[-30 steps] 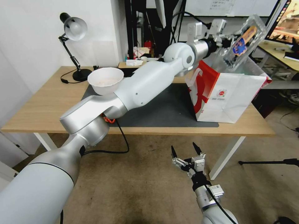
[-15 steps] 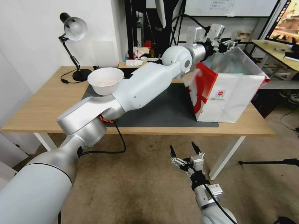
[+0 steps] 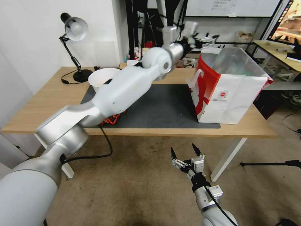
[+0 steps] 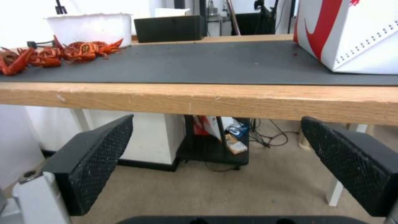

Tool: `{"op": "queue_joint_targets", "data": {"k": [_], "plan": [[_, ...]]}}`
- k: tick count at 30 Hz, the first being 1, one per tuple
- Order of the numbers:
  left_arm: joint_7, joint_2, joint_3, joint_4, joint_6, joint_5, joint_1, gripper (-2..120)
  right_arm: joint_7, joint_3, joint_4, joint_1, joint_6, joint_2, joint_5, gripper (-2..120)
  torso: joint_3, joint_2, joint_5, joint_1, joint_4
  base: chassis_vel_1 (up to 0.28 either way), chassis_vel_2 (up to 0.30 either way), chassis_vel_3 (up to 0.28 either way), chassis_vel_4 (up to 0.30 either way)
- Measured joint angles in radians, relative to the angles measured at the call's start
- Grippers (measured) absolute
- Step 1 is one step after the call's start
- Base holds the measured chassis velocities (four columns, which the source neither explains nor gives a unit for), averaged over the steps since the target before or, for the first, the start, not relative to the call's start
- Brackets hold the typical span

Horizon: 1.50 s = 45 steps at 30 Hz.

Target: Close the takeout container lid, then place the container into the takeout bag.

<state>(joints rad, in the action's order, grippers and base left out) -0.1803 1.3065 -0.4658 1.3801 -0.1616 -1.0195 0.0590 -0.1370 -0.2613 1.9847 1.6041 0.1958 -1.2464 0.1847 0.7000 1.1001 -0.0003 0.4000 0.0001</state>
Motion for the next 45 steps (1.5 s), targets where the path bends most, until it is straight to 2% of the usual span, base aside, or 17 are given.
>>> {"op": "queue_joint_targets", "data": {"k": [1, 2, 3, 5, 6, 8, 10, 12, 14, 16, 18, 22, 27, 31, 32, 40, 45], "plan": [[-0.084, -0.035, 0.008, 0.073, 0.003, 0.043, -0.047, 100, -0.001, -0.001, 0.004, 0.003, 0.000, 0.001, 0.001, 100, 0.000, 0.000, -0.0001, 0.000, 0.0001, 0.000, 0.000, 0.000, 0.000], [-0.084, -0.035, 0.008, 0.073, 0.003, 0.043, -0.047, 100, -0.001, -0.001, 0.004, 0.003, 0.000, 0.001, 0.001, 100, 0.000, 0.000, -0.0001, 0.000, 0.0001, 0.000, 0.000, 0.000, 0.000], [-0.139, -0.080, 0.023, 0.147, 0.011, 0.115, -0.108, 100, -0.002, -0.002, 0.010, 0.007, 0.000, 0.001, 0.001, 100, 0.000, 0.000, 0.0001, 0.000, -0.0004, 0.000, 0.000, 0.000, 0.000], [-0.155, -0.156, 0.053, 0.225, 0.037, 0.192, -0.197, 100, -0.005, -0.004, 0.019, 0.012, 0.000, 0.003, 0.001, 100, 0.000, 0.000, 0.0001, 0.000, -0.0005, 0.000, 0.000, 0.000, 0.000], [-0.155, -0.156, 0.053, 0.225, 0.037, 0.192, -0.197, 100, -0.005, -0.004, 0.019, 0.012, 0.000, 0.003, 0.001, 100, 0.000, 0.000, 0.0001, 0.000, -0.0005, 0.000, 0.000, 0.000, 0.000], [-0.162, -0.242, 0.090, 0.286, 0.055, 0.220, -0.286, 100, -0.007, -0.005, 0.026, 0.017, 0.000, 0.005, -0.002, 100, 0.000, 0.000, -0.0002, 0.000, -0.0003, 0.000, 0.000, 0.000, 0.000], [-0.163, -0.260, 0.099, 0.297, 0.057, 0.227, -0.304, 100, -0.008, -0.005, 0.028, 0.018, 0.000, 0.005, -0.002, 100, 0.000, 0.000, -0.0001, 0.000, -0.0001, 0.000, 0.000, 0.000, 0.000], [-0.163, -0.365, 0.187, 0.364, 0.084, 0.331, -0.452, 100, -0.011, -0.005, 0.036, 0.019, -0.003, 0.008, -0.006, 100, 0.000, 0.000, -0.0003, 0.000, 0.0005, 0.000, 0.000, 0.000, 0.000], [-0.165, -0.397, 0.251, 0.403, 0.091, 0.381, -0.540, 100, -0.014, -0.004, 0.038, 0.017, -0.005, 0.008, -0.007, 100, 0.000, 0.000, -0.0001, 0.000, 0.0004, 0.000, 0.000, 0.000, 0.000], [-0.167, -0.402, 0.263, 0.411, 0.091, 0.387, -0.556, 100, -0.015, -0.004, 0.040, 0.016, -0.005, 0.008, -0.007, 100, 0.000, 0.000, 0.0003, 0.000, 0.0003, 0.000, 0.000, 0.000, 0.000], [-0.171, -0.438, 0.398, 0.496, 0.096, 0.448, -0.751, 100, -0.025, -0.003, 0.049, 0.011, -0.011, 0.011, -0.010, 100, 0.000, 0.000, 0.0003, 0.000, -0.0009, 0.000, 0.000, 0.000, 0.000], [-0.170, -0.459, 0.500, 0.551, 0.126, 0.508, -0.939, 100, -0.037, -0.005, 0.056, 0.007, -0.013, 0.012, -0.019, 100, 0.000, 0.000, -0.0001, 0.000, 0.0011, 0.000, 0.000, 0.000, 0.000], [-0.151, -0.456, 0.583, 0.567, 0.235, 0.567, -1.129, 100, -0.061, -0.041, 0.090, 0.059, -0.006, -0.018, -0.049, 100, 0.000, 0.000, 0.0007, 0.000, -0.0004, 0.000, 0.000, 0.000, 0.000], [-0.148, -0.446, 0.596, 0.576, 0.255, 0.572, -1.182, 100, -0.072, -0.053, 0.100, 0.077, -0.003, -0.032, -0.065, 100, 0.000, 0.000, 0.0004, 0.000, 0.0001, 0.000, 0.000, 0.000, 0.000], [-0.143, -0.436, 0.606, 0.583, 0.266, 0.572, -1.216, 100, -0.082, -0.059, 0.106, 0.091, 0.001, -0.043, -0.076, 100, 0.000, 0.000, 0.0002, 0.000, -0.0008, 0.000, 0.000, 0.000, 0.000], [-0.124, -0.397, 0.732, 0.628, 0.322, 0.595, -1.428, 100, -0.121, -0.067, 0.116, 0.073, 0.014, -0.050, -0.087, 100, 0.000, 0.000, 0.0004, 0.000, 0.0001, 0.000, 0.000, 0.000, 0.000], [-0.121, -0.381, 0.754, 0.630, 0.348, 0.609, -1.486, 100, -0.134, -0.069, 0.119, 0.065, 0.016, -0.045, -0.076, 100, 0.000, 0.000, 0.0003, 0.000, -0.0001, 0.000, 0.000, 0.000, 0.000]]}}
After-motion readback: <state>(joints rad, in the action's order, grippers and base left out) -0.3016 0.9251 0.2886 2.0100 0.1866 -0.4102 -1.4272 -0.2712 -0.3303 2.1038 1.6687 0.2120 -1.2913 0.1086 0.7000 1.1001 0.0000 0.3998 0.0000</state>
